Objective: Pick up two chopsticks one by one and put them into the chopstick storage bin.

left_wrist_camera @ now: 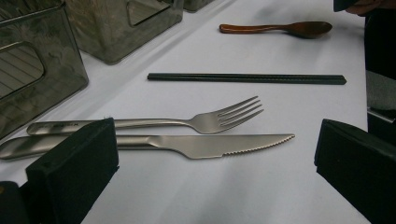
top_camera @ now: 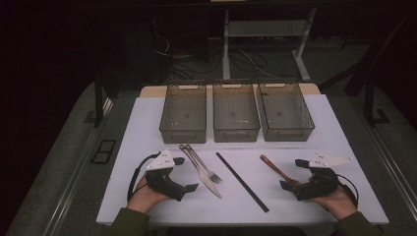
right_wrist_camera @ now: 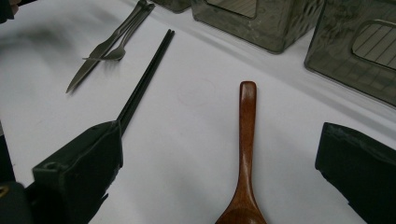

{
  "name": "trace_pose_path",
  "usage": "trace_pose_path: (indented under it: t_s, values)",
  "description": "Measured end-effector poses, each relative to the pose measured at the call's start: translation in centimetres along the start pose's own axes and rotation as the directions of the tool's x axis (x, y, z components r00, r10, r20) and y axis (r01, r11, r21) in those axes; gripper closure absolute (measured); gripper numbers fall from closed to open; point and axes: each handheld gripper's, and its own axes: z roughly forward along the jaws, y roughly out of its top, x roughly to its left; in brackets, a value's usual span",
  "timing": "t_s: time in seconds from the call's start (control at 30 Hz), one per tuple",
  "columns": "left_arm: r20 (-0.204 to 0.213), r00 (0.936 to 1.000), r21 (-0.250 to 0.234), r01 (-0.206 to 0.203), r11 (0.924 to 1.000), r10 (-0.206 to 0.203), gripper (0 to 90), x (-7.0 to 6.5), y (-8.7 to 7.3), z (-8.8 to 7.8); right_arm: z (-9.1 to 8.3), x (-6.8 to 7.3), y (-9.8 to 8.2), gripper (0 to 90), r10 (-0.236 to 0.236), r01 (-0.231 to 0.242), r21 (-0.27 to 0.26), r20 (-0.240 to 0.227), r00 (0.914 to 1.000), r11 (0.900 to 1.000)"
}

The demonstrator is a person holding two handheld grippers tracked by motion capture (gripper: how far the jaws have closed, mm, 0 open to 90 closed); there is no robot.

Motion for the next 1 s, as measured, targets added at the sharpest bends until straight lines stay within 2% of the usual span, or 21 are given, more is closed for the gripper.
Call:
trace_pose_path:
  t_s: [0.43, 0.67, 1.0]
  values:
    - [0.012, 0.9999, 0.001, 0.007, 1.0, -0.007, 0.0, -0.1, -0.2, 0.0, -0.2, 0.1, 0.9, 1.1, 0.011, -0.011, 0.029, 0.011, 0.9999, 1.0]
    - [0.021, 0.9998, -0.001, 0.005, 1.0, -0.005, 0.0, -0.2, -0.2, 0.0, 0.4, 0.6, 1.7, 1.1, 0.023, -0.023, 0.035, 0.015, 0.9996, 0.999]
    - [0.024, 0.9997, -0.014, 0.009, 0.9999, -0.008, 0.0, -0.3, -0.1, 0.0, 1.6, 1.3, 2.8, 1.2, 0.017, -0.017, 0.043, 0.0, 0.9999, 0.999]
